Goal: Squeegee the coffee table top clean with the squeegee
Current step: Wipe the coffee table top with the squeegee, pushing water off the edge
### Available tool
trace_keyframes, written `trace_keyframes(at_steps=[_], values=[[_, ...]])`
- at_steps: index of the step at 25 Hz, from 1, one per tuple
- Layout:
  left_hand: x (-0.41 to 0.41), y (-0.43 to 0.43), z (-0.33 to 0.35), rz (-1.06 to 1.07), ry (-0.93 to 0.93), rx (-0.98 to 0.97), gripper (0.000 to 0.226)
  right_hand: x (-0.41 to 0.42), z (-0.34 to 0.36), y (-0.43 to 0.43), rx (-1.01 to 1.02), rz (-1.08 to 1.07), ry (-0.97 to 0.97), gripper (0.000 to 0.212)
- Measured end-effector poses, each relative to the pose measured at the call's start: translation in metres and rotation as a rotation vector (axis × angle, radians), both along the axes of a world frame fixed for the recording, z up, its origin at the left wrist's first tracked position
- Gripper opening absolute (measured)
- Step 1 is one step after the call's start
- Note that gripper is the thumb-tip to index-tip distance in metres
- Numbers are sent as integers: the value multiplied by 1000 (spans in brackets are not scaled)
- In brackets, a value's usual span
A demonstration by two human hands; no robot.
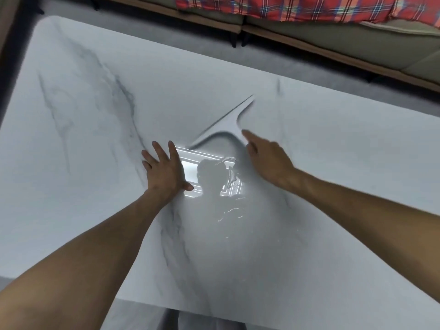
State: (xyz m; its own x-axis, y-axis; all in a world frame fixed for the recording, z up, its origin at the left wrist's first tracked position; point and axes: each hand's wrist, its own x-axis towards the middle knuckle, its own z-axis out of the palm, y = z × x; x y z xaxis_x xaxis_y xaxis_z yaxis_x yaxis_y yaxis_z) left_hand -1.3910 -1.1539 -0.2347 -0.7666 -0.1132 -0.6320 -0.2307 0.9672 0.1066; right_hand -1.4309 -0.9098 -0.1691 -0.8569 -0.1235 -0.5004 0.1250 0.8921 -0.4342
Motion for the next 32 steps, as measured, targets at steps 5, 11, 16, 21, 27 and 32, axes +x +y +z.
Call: trace_keyframes(at_steps=[5,11,16,21,27,32], values=[[3,-1,6,0,-2,13,135,65,9,75,164,226,-59,47],[25,19,14,-9,86,43,129,67,49,160,387,167,-125,42],[32,42,0,17,88,-11,135,-40,38,124,169,-60,129,42],[30,39,-12,-23,50,-69,133,-92,6,86,-58,-537,-44,53],[30,37,-9,-28,33,-51,132,3,10,88,29,-337,-47,48],[30,37,8,-15,-23,-25,125,101,39,96,93,-183,-206,43]])
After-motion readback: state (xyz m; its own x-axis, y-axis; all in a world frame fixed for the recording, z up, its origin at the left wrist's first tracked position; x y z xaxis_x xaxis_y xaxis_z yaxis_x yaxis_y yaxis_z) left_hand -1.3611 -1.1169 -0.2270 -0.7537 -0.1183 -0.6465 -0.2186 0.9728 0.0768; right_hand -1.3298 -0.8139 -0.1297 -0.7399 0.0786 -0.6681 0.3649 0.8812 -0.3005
